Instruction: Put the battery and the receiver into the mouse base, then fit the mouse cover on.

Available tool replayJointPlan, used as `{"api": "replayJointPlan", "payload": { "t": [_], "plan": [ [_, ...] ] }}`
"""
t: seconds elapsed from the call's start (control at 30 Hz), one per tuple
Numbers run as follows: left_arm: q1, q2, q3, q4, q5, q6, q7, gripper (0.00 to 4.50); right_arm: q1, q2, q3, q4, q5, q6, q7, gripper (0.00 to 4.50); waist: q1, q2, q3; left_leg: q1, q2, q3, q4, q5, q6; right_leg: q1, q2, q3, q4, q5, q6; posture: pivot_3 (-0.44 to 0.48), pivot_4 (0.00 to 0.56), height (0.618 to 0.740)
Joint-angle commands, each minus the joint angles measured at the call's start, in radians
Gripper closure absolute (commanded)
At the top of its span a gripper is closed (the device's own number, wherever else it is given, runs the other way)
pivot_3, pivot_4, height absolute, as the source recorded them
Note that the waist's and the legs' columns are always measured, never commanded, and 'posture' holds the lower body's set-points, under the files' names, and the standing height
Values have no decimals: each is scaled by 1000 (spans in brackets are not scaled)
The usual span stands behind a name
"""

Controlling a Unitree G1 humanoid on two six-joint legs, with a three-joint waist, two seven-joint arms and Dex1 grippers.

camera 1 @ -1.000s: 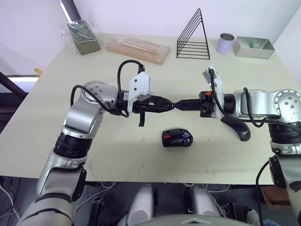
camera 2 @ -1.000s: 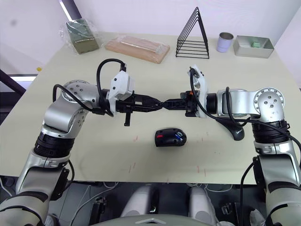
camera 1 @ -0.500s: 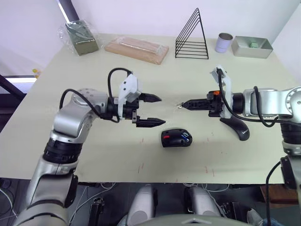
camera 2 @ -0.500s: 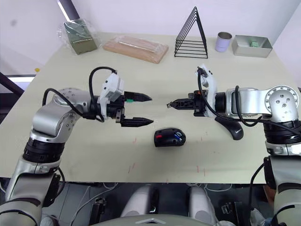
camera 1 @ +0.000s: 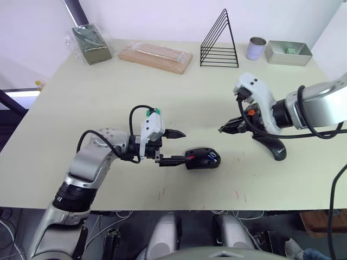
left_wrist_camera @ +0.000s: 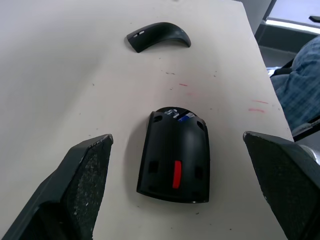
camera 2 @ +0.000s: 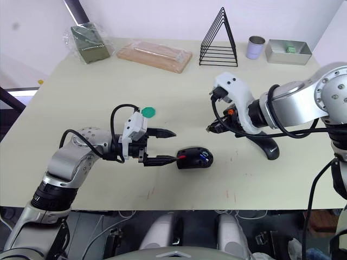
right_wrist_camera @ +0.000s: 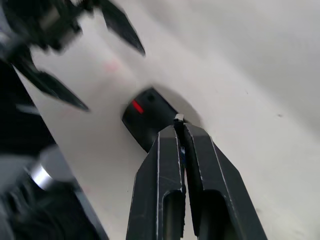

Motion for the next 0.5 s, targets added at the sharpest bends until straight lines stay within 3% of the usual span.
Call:
{"api": "replayJointPlan", "payload": {
  "t": [0.03,0.3,0.5],
  "plan": [
    [-7,-16,-26,10,24,-62,-14,57,-108,29,74,3,-77,69,109,4500,-1,0,0,0,0,0,0,0,0,0,0,0,0,0,0,0,150,740],
    [-20,-33,-73,69,78,-146,-46,57,-210,71,263,25,-197,69,219,4500,-1,0,0,-1,-1,-1,-1,0,0,0,-6,-2,-1,1,1,0,150,740],
    [-24,-57,-107,63,108,-158,-34,57,-231,127,303,57,-280,69,261,4500,-1,-1,0,-1,-1,-1,-1,0,0,0,-7,-3,-2,2,2,0,150,740]
  ]
}}
